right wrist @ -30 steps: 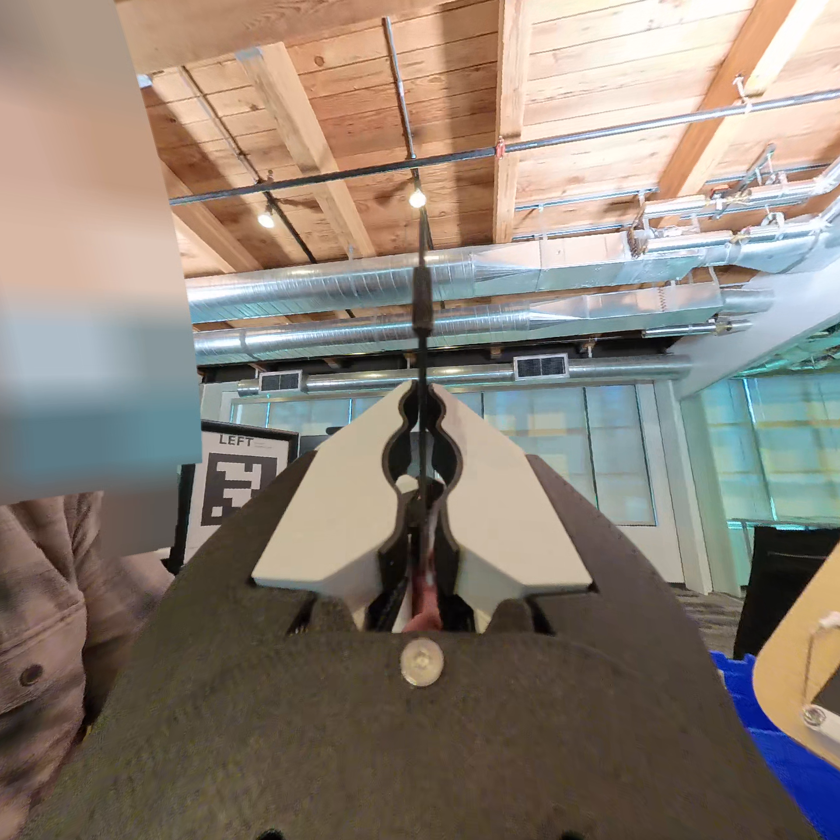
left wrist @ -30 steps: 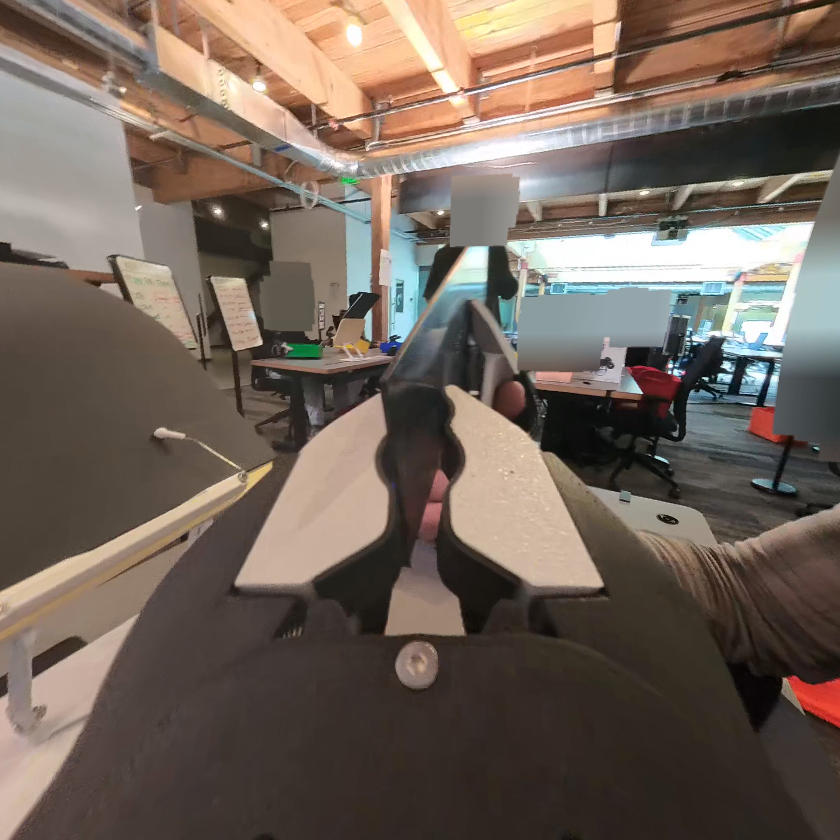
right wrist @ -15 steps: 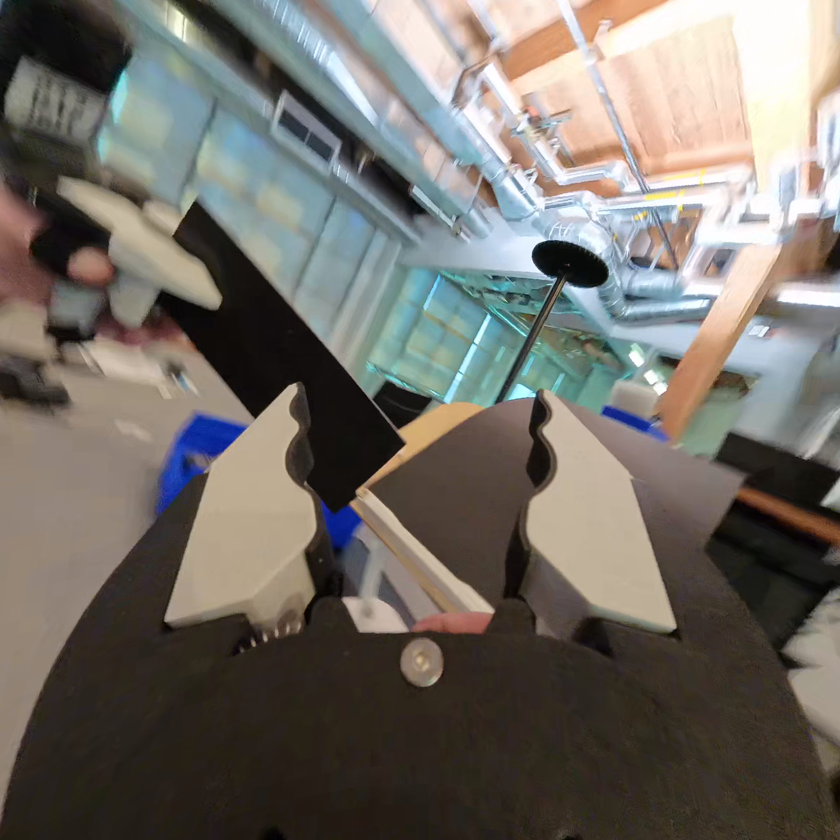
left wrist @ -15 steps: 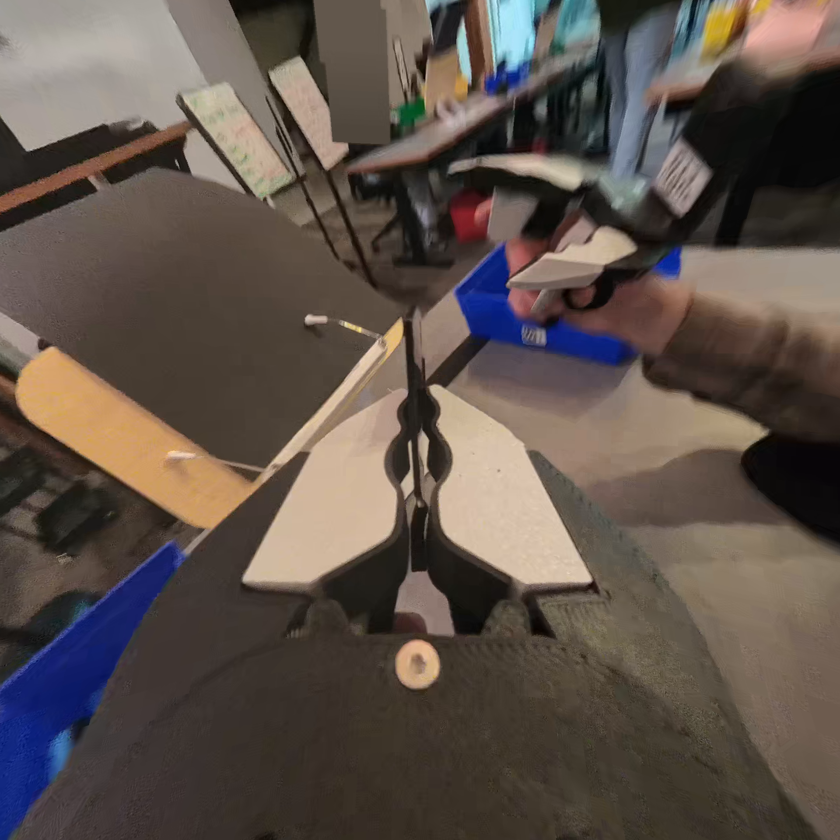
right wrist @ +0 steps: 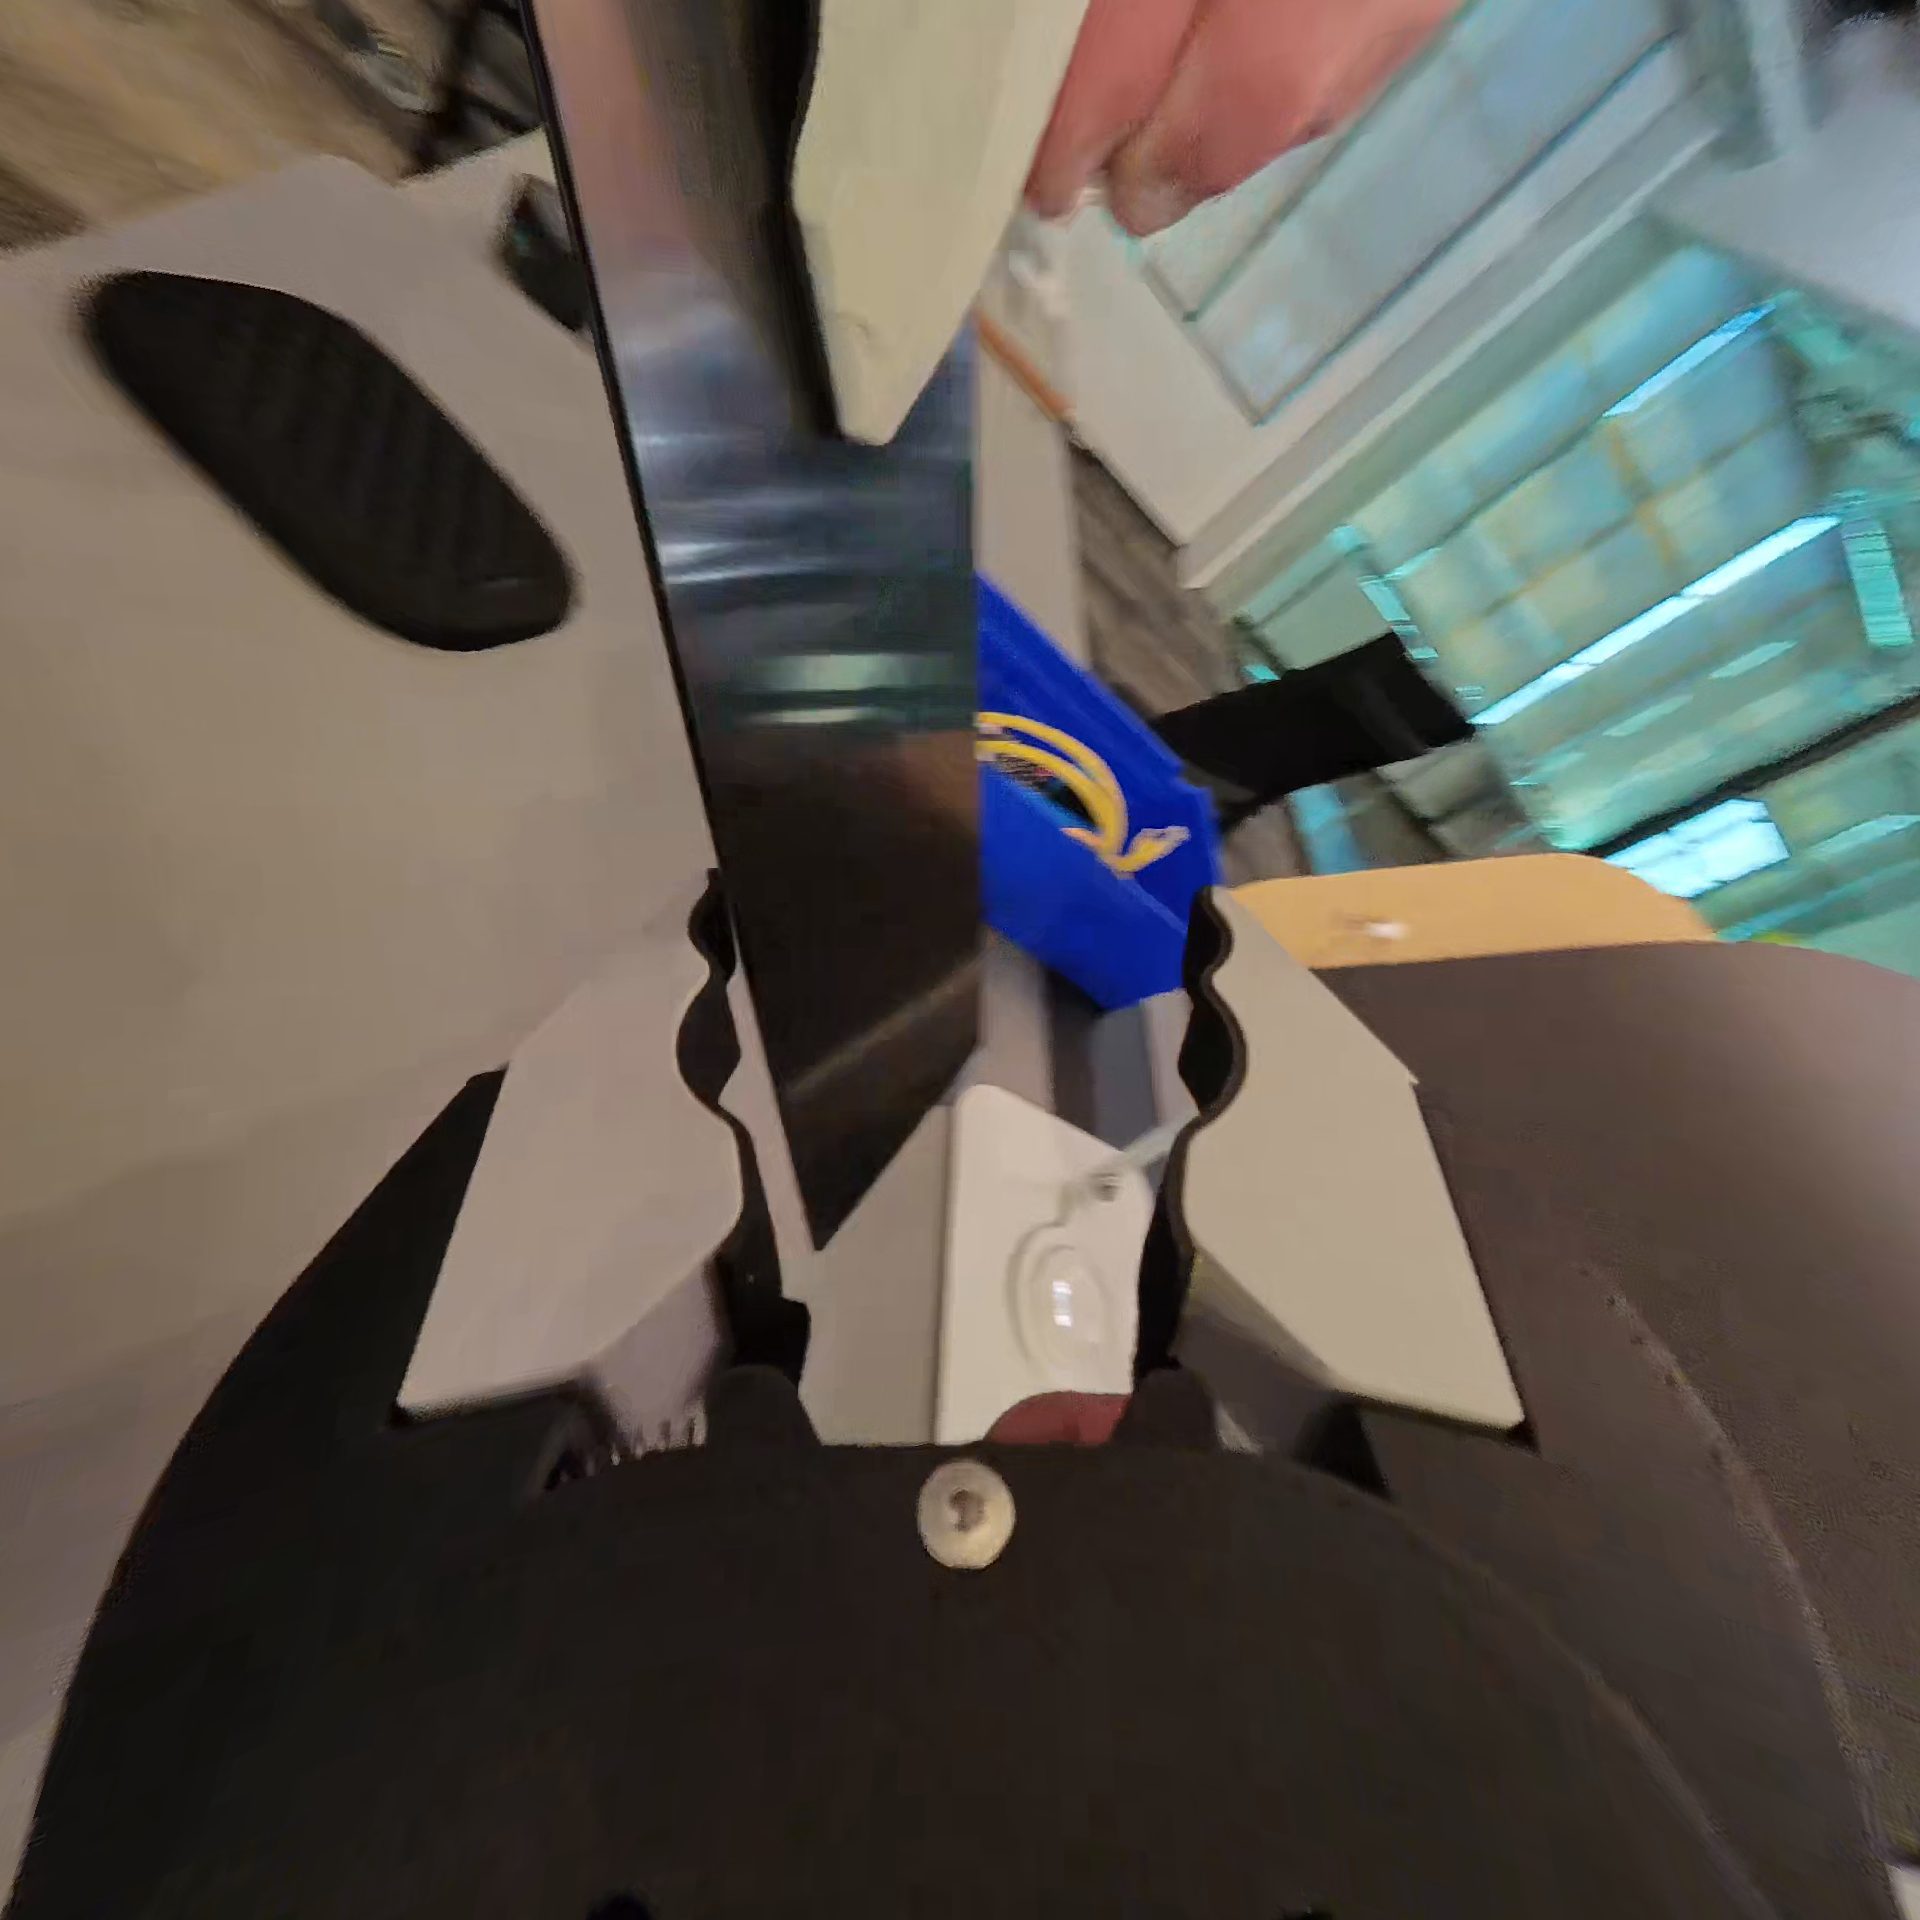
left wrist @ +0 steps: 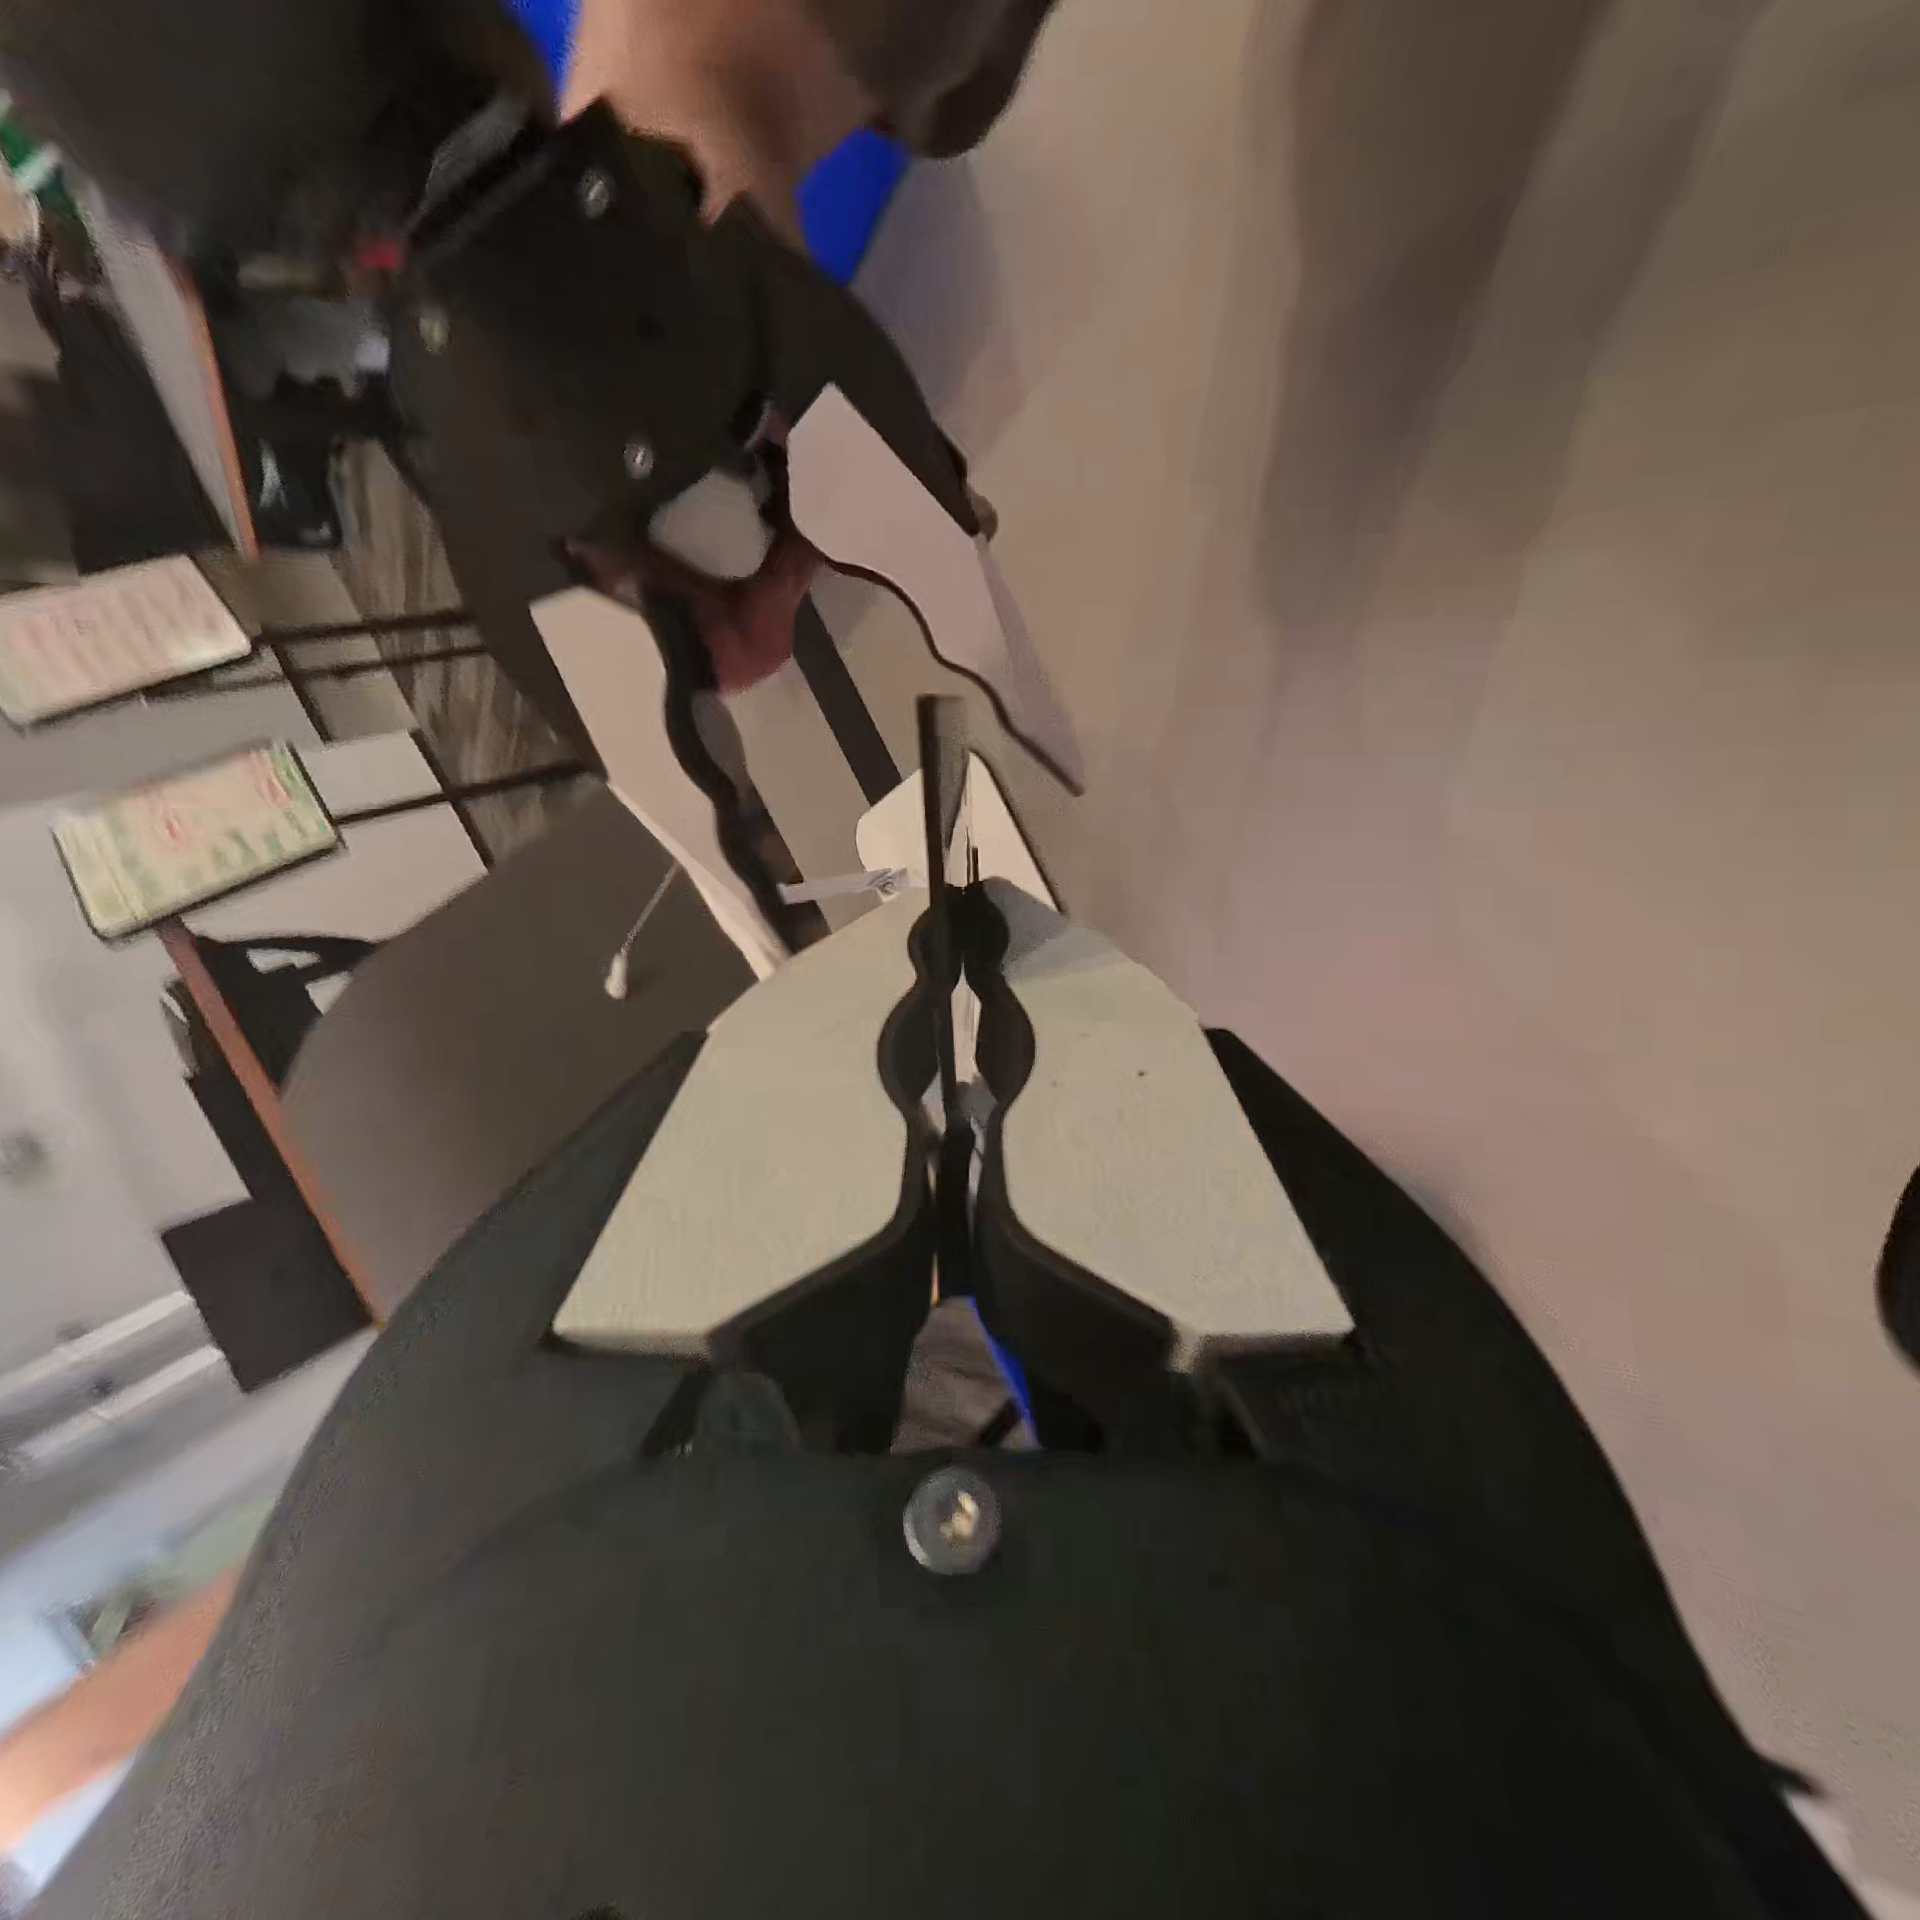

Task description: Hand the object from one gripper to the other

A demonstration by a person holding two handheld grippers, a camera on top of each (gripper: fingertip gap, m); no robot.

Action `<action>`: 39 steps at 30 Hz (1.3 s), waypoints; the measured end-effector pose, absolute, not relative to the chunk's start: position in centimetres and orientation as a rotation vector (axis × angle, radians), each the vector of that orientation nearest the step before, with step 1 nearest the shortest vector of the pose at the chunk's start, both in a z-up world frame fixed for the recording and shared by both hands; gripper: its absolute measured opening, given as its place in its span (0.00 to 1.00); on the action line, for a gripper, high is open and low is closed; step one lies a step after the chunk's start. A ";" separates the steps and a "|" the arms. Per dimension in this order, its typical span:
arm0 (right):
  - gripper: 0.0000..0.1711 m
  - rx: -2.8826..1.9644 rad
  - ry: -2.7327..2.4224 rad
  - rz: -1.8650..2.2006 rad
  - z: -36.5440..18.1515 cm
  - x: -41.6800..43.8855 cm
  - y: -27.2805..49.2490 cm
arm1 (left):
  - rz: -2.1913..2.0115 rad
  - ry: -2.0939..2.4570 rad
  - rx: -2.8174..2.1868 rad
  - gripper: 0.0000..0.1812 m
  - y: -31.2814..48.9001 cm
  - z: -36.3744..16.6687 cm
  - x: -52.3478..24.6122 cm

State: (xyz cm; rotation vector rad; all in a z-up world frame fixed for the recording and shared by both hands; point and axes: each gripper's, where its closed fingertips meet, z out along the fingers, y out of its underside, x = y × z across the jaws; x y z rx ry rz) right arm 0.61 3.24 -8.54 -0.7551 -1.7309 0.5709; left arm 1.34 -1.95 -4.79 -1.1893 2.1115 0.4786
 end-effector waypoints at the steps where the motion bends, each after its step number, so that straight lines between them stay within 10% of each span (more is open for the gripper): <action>1: 0.51 -0.757 -1.787 0.612 -9.4 0.7 2.4 | 0.496 2.164 -1.138 0.01 -2.5 -4.9 1.7; 7: 0.74 -0.739 -2.001 0.729 -12.5 0.1 -2.2 | 0.568 2.419 -0.896 0.01 -6.1 -6.0 4.1; 24: 0.62 -0.669 -1.986 0.806 -12.7 -1.2 -3.5 | 0.889 2.459 -0.788 0.02 -5.5 -4.8 3.4; 39: 0.62 -0.845 -1.250 0.539 -3.5 -0.2 8.0 | 0.590 1.557 -1.312 0.44 -0.3 3.5 1.5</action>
